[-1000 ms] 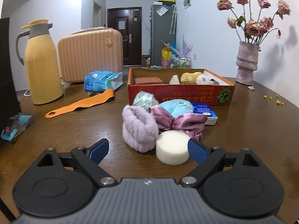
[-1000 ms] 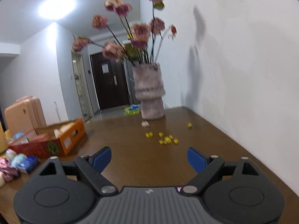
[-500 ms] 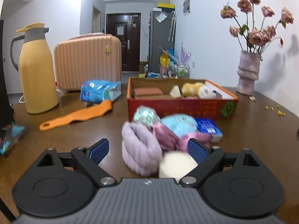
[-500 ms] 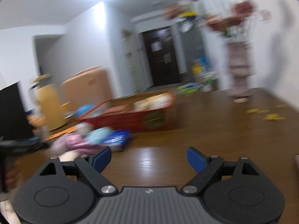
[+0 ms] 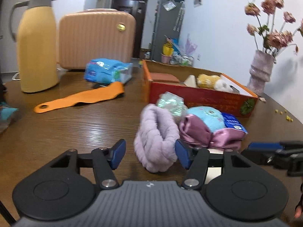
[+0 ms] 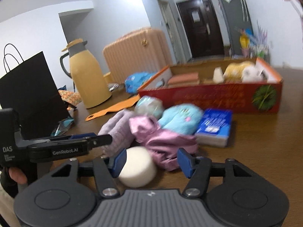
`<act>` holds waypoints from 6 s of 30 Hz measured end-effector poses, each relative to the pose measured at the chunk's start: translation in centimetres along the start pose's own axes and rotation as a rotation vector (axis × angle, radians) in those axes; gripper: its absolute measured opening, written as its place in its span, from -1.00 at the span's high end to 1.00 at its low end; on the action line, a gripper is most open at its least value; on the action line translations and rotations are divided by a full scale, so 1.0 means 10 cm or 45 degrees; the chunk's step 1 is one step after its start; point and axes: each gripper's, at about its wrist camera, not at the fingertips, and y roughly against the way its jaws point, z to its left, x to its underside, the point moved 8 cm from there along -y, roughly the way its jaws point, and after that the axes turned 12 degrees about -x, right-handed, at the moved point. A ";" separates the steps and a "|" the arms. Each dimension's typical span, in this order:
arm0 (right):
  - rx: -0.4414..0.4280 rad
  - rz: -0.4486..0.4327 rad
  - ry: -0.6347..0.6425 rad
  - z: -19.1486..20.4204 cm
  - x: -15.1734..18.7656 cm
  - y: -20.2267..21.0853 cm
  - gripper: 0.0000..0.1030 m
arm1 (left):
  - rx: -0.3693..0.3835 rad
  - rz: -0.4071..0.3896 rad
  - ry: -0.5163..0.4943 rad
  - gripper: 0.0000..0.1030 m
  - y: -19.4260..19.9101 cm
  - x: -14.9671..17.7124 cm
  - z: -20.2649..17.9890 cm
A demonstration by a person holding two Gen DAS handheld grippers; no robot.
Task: Organize soft objects
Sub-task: 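Grasp the white round sponge with both grippers, then carry the round sponge into the cardboard box and release it, then withdraw both grippers from the box back toward the pile, then grasp the lilac fuzzy hair band with both grippers, then carry the lilac hair band into the cardboard box and release it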
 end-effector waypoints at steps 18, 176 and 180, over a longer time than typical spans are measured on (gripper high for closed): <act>0.019 0.009 -0.229 0.15 0.53 0.35 0.62 | 0.476 0.318 0.229 0.53 0.53 0.58 -0.60; 0.095 -0.205 0.064 0.04 -0.85 0.33 0.73 | 0.576 0.003 0.086 0.57 0.18 -1.05 -0.61; 0.096 -0.115 0.046 -0.46 -1.56 -0.35 0.71 | 0.439 0.038 -0.032 0.57 -0.68 -1.59 -0.75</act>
